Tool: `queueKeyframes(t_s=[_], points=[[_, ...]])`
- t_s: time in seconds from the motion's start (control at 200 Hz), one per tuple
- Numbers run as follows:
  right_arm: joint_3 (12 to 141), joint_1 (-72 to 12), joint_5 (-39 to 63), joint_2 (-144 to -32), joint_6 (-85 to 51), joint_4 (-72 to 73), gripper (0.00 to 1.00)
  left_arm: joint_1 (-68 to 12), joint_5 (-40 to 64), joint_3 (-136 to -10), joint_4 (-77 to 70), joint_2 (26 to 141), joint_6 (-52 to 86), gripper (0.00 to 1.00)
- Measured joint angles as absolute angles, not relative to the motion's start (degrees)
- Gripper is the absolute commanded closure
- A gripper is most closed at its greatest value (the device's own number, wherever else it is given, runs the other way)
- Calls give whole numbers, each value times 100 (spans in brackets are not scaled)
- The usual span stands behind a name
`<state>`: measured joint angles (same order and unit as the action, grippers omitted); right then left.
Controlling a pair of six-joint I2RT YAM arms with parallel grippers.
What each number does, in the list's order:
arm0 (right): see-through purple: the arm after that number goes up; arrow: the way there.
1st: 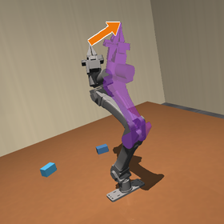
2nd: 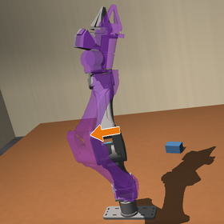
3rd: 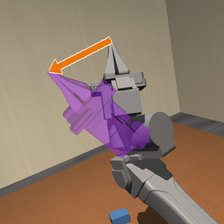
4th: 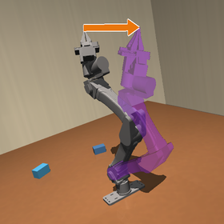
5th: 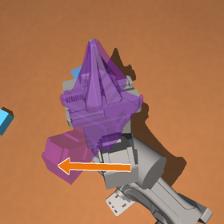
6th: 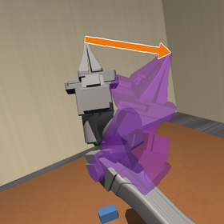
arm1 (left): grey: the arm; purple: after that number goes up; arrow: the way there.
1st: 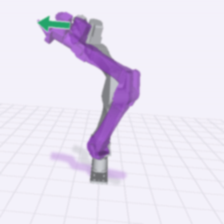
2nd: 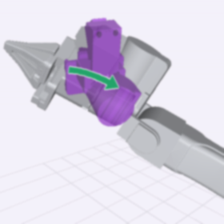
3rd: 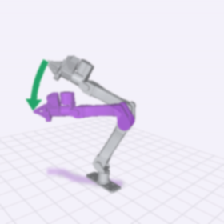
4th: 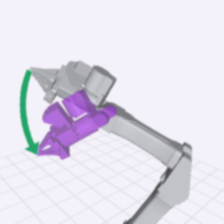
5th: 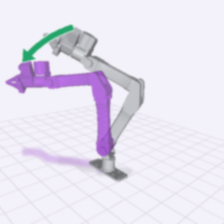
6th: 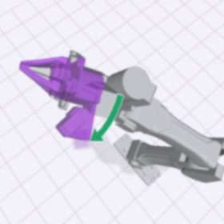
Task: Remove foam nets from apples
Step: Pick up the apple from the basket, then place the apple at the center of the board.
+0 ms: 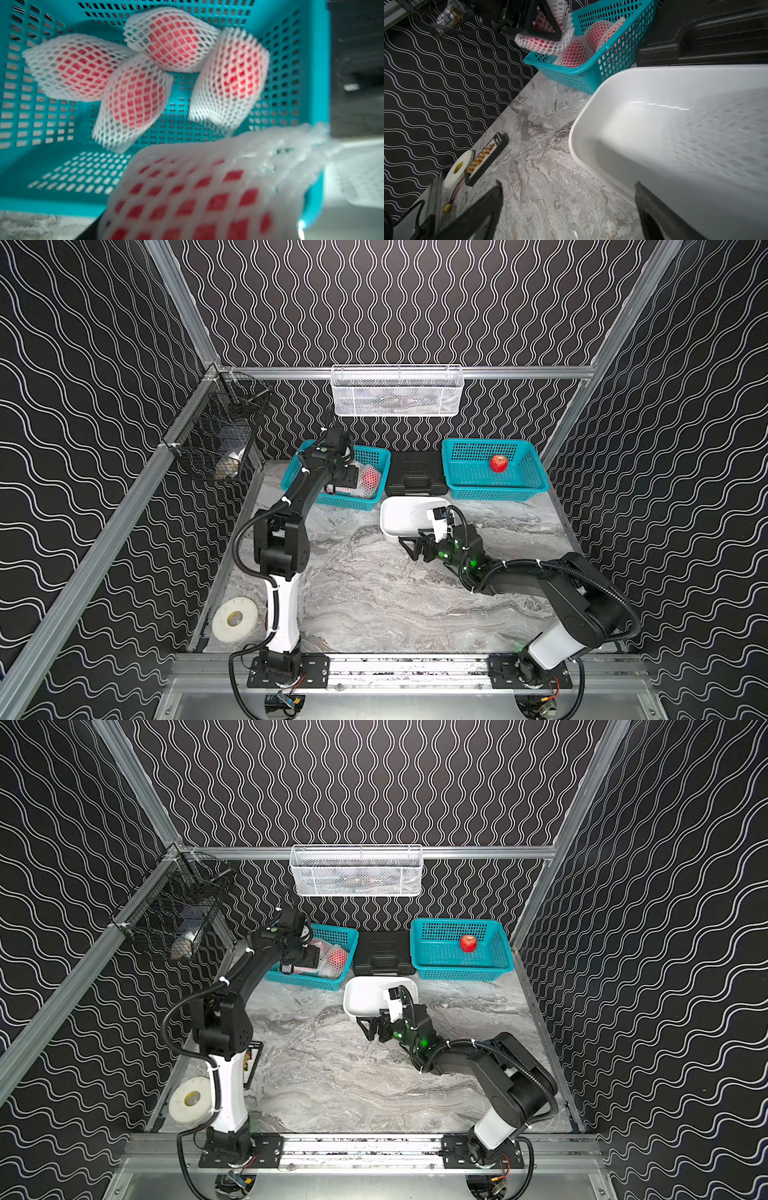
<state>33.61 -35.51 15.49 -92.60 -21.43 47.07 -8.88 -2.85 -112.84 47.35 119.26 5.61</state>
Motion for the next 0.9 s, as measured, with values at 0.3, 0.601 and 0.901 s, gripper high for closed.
queueKeyframes(t_s=[0.3, 0.601, 0.901], points=[[2945, -3524, 1168, -8471, -2143, 4700, 0, -1806, -128, -8475, 3520, 9756, 919, 39], [2569, -3518, 209, -7247, -1984, 4204, 0, -3092, -211, -5706, 2344, 8313, 1337, 38], [2008, -3520, -58, -7269, -1826, 3929, 0, -4335, -436, -4659, 1531, 8202, 1332, 39]])
